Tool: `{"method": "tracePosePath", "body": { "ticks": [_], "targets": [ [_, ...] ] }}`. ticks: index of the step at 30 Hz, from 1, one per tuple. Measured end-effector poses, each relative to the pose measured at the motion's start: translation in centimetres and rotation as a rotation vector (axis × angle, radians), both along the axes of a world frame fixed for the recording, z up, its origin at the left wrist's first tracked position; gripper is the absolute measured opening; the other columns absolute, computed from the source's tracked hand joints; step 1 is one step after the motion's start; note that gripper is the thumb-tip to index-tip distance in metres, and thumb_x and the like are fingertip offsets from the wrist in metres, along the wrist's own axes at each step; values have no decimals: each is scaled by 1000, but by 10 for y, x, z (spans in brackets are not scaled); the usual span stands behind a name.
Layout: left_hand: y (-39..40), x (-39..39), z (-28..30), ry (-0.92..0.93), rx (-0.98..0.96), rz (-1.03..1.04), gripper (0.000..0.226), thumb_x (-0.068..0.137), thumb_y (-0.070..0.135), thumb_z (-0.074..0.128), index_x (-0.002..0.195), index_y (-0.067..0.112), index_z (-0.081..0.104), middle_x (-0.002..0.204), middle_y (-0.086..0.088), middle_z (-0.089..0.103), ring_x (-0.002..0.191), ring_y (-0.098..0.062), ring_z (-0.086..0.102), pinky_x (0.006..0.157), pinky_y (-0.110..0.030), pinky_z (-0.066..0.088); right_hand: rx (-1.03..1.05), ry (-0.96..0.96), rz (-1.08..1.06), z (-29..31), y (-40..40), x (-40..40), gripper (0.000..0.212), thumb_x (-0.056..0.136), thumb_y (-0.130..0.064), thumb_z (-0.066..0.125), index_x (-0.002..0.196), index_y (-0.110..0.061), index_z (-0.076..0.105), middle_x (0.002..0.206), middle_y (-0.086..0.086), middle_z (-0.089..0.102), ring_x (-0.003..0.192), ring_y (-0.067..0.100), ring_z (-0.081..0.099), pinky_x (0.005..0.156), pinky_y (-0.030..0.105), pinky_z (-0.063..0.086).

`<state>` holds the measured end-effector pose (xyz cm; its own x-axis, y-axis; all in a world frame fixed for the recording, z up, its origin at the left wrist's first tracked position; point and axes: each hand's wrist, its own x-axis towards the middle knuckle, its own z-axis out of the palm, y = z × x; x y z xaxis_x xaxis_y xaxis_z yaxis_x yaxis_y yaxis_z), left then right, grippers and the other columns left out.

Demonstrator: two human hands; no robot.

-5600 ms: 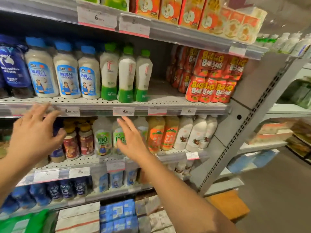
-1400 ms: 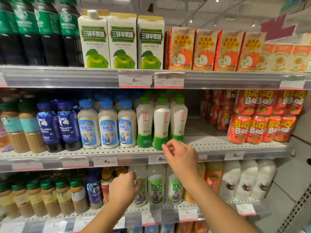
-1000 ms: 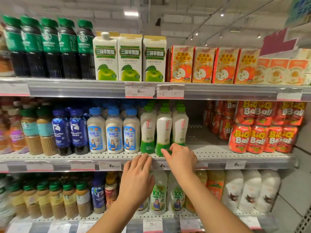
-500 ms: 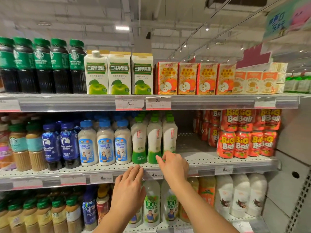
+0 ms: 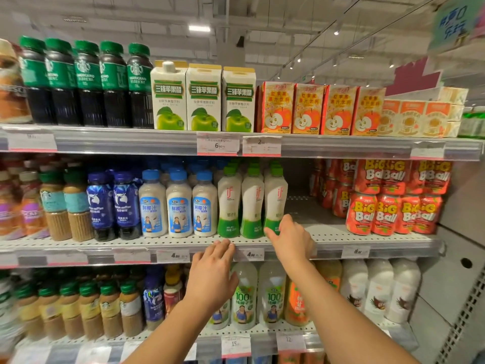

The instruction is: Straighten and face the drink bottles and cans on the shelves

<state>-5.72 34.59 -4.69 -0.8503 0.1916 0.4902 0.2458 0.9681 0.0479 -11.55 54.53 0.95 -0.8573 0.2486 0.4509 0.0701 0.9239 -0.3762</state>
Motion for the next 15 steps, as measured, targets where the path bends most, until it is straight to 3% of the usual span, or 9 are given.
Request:
{"method": "tracePosePath", "body": {
  "ticks": [4, 8, 11, 15],
  "targets": [
    [-4, 3, 7, -24, -5, -24, 74, 92, 50, 53, 157, 24, 29, 163, 5, 31, 149, -19, 31, 111, -44, 38, -50, 65, 84, -9, 0, 11, 34, 96, -57, 56, 99, -23, 52, 100, -2, 61, 92, 28, 62, 69, 35, 41],
    [-9, 3, 6, -64, 20, -41, 76, 92, 49, 56, 158, 25, 27, 164, 5, 28, 149, -19, 28, 113, -47, 36, -55, 107, 198, -33, 2, 27, 21, 97, -44, 57, 102, -24, 56, 110, -3, 56, 98, 26, 59, 73, 34, 41],
    [-13, 3, 4, -50, 36, -62, 73, 91, 48, 58, 155, 25, 32, 161, 4, 33, 145, -21, 34, 108, -47, 38, -45, 94, 266, -44, 3, 39, 28, 95, -41, 60, 115, -21, 62, 121, -4, 56, 105, 22, 59, 83, 36, 50],
    [-15, 1, 3, -44, 64, -87, 72, 90, 47, 60, 153, 25, 35, 158, 4, 36, 142, -21, 35, 107, -48, 39, 9, -26, 314, -48, 7, 52, 44, 96, -39, 60, 136, -22, 56, 152, -3, 44, 137, 21, 45, 108, 38, 41]
  ]
}}
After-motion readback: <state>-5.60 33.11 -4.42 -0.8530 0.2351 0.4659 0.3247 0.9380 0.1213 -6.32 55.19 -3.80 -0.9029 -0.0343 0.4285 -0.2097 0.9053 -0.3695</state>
